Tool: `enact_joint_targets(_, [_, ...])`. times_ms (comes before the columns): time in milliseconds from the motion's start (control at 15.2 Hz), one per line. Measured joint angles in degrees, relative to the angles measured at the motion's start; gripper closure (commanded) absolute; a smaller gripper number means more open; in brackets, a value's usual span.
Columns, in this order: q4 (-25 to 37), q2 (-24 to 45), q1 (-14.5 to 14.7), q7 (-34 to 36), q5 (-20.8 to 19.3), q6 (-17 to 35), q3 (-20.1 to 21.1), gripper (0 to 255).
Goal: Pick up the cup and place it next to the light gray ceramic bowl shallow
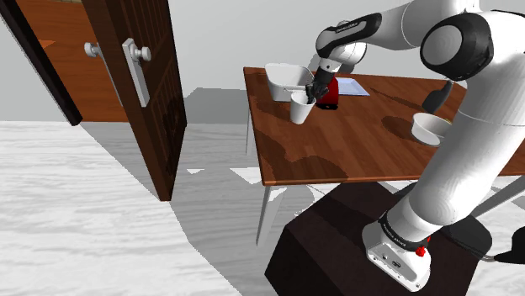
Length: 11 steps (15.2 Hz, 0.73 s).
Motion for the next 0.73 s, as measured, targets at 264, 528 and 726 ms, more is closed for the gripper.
enact_joint_targets(264, [1.2,-1.2,0.1,0.9,-0.7,-2.2,-0.2,255])
enact_joint_targets(528, [2.8,-2.1,0.1,1.6,-1.3,-4.6,-0.3,255])
enact_joint_targets(726, [4.1,-3.1,0.2,2.3,-1.9,-6.8,-0.4,255])
